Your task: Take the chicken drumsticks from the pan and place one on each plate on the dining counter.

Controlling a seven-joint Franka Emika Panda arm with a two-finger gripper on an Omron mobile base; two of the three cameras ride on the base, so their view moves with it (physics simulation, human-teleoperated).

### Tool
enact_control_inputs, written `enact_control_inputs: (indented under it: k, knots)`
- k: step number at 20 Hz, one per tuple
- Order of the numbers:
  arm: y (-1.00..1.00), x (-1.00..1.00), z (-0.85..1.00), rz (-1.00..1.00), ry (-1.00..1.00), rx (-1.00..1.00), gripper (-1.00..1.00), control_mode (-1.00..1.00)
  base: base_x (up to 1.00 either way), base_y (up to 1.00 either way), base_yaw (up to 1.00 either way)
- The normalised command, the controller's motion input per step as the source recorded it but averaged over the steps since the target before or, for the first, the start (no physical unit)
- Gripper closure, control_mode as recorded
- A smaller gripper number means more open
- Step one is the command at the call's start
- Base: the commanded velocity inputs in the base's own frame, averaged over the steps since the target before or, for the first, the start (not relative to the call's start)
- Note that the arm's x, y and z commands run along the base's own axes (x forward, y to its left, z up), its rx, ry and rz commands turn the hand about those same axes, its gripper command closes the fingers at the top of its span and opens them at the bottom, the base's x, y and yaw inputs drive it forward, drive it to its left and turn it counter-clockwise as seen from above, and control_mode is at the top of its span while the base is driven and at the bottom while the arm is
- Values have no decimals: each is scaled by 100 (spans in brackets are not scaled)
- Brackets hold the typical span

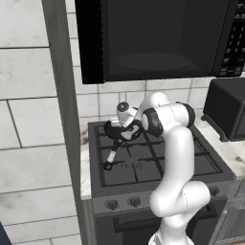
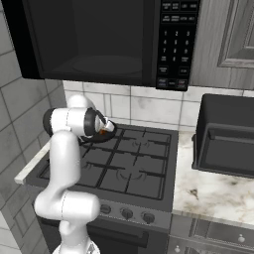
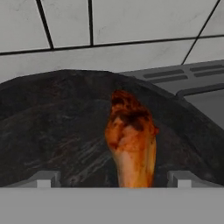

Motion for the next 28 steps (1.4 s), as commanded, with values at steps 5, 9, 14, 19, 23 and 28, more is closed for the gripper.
enact_control_inputs:
  k: [5,9,14,19,23,28]
  knots:
    - [0,6,-9,-1,0,0,-100,-100,0,0,0]
    - [0,6,-17,-2,1,0,100,-100,0,0,0]
    - [0,0,-23,-1,1,0,100,-100,0,0,0]
    - [0,0,-23,0,1,0,100,-100,0,0,0]
    - [-2,-12,8,0,0,0,100,-100,0,0,0]
    - [-6,-32,25,0,-6,0,100,-100,0,0,0]
